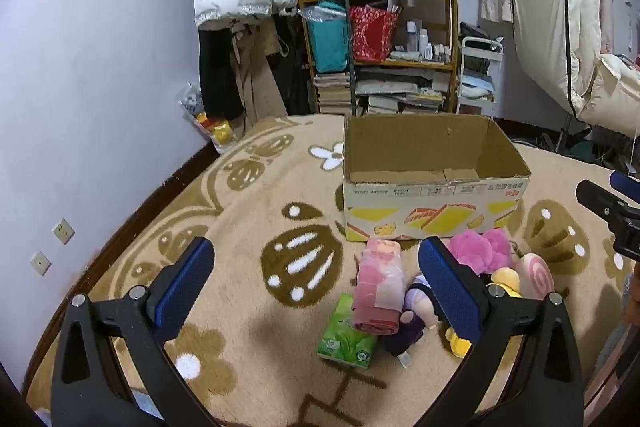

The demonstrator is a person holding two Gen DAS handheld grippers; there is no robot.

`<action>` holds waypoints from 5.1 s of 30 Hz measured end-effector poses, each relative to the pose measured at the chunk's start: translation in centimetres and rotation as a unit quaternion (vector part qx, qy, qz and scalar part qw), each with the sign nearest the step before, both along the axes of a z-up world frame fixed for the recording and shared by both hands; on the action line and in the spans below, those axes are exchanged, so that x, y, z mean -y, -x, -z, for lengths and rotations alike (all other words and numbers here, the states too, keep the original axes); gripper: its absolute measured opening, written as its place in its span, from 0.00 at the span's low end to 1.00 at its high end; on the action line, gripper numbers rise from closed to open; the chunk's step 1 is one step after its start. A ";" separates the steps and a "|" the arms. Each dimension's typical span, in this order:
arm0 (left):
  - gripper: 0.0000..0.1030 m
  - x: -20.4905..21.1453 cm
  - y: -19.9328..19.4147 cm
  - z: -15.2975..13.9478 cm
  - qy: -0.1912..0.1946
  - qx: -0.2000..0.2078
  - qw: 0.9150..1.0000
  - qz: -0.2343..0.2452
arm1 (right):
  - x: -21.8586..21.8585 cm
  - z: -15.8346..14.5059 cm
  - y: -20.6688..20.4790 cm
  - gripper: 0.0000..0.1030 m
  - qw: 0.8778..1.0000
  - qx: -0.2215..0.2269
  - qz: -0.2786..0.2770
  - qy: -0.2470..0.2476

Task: Organize soft objects

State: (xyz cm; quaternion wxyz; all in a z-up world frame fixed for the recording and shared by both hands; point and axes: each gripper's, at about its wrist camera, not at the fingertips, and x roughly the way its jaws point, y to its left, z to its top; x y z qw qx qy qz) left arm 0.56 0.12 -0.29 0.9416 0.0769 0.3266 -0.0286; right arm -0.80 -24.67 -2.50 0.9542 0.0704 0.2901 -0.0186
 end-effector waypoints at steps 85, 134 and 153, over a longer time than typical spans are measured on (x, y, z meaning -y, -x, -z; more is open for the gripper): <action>0.22 1.8 -10.8 12.4 0.066 -0.258 0.964 0.018 | 3.2 10.2 -6.6 0.42 0.959 -0.242 0.012 -0.147; 0.17 4.0 -5.8 -2.6 0.014 0.079 0.996 0.043 | 1.1 -2.0 -4.6 0.26 0.993 0.064 -0.056 -0.077; 0.17 5.8 -10.8 0.4 0.008 0.055 0.996 0.073 | 0.9 -1.7 -9.8 0.26 0.991 0.080 -0.072 -0.079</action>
